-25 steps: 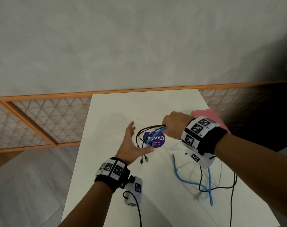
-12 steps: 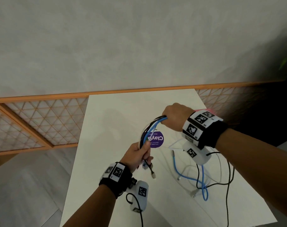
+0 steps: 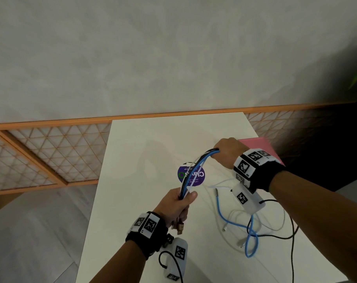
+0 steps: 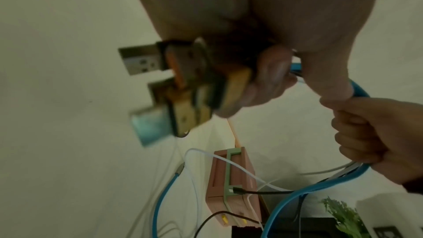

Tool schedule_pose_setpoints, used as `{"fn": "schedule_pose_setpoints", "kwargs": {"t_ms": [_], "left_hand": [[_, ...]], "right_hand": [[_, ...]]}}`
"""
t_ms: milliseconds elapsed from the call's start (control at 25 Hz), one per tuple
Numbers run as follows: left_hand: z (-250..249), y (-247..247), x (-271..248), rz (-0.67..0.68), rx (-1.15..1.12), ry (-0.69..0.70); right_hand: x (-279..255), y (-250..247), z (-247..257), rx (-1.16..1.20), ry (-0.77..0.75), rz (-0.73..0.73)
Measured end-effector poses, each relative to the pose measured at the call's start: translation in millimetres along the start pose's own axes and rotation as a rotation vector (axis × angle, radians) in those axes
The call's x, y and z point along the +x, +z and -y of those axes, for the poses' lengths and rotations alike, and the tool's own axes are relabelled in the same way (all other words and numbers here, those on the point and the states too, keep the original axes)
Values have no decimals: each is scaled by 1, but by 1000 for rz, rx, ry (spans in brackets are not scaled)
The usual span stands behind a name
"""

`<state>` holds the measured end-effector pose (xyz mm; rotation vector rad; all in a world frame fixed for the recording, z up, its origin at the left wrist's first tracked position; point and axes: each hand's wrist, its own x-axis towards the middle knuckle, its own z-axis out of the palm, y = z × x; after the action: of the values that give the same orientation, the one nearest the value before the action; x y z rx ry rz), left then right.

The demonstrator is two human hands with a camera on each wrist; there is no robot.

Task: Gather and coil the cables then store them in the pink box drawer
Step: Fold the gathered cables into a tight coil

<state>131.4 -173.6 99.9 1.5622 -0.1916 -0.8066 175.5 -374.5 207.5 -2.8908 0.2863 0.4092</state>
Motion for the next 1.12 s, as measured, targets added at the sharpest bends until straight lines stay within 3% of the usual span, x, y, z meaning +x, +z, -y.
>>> {"fn": "schedule_pose_setpoints", "kwargs": {"t_ms": [160, 360, 520, 680, 800, 920, 1120], "left_hand": [[0, -2, 1, -1, 179, -115], [1, -9, 4, -105, 161, -149], [6, -15, 6, -111, 198, -162], [5, -16, 5, -93, 247, -126], [-5, -14, 2, -64, 334, -77], [-11, -21, -3, -85, 411, -47], [-1, -46, -10, -82, 427, 22]], "right_hand": [[12, 23, -9, 39, 42, -24], [17, 38, -16, 10, 27, 6], [8, 34, -20, -77, -102, 148], [-14, 32, 12, -377, -361, -40], [-18, 67, 44, -446, -540, 159], [-8, 76, 53, -190, -383, 265], [-2, 57, 59, 52, -272, 376]]}}
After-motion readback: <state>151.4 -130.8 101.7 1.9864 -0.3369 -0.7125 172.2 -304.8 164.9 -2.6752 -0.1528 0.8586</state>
